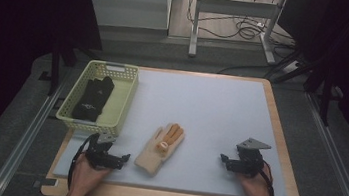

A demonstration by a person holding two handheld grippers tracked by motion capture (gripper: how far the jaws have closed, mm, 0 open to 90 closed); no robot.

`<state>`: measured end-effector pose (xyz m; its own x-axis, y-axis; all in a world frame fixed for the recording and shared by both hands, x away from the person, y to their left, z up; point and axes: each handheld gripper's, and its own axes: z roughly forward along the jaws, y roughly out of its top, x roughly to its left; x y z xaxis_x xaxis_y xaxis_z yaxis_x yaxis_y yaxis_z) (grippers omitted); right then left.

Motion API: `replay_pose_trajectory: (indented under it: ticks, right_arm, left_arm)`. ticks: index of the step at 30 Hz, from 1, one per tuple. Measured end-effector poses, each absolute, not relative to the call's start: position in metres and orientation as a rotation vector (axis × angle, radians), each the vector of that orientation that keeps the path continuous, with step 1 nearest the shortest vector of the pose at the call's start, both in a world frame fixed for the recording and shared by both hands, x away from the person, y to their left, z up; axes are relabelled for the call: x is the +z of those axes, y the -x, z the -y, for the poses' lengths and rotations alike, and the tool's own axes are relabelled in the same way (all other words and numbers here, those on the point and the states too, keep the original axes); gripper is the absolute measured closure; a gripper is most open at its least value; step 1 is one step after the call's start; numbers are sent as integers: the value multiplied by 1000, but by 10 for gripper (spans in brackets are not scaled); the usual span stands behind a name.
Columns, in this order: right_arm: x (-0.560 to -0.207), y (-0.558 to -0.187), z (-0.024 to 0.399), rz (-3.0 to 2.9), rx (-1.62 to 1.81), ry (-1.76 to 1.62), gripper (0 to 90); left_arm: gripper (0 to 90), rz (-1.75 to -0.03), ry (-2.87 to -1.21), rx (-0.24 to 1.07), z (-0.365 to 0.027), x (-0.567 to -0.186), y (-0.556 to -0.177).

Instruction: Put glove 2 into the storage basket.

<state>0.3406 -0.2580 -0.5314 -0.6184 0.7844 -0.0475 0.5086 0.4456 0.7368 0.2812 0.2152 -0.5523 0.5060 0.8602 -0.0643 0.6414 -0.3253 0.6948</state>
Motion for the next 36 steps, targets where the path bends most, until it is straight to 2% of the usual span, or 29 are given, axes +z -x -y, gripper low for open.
replay_pose_trajectory:
  ticks: [3, 8, 15, 22, 36]
  right_arm:
    - [-532, -340, 258, -2316, 988, -1094, 237]
    - [-532, -340, 258, -2311, 981, -1094, 227]
    - [-532, -340, 257, -2309, 979, -1094, 223]
    - [-532, -340, 257, -2308, 978, -1095, 220]
    - [-532, -340, 257, -2308, 978, -1094, 219]
  left_arm:
    - [60, -1219, -2063, 366, -212, -546, -280]
    - [60, -1175, -2053, 356, -201, -529, -275]
    - [38, -1111, -2055, 249, -180, -513, -283]
    - [0, -1072, -2107, 231, -147, -501, -296]
    - [0, -1098, -2287, 269, -91, -523, -317]
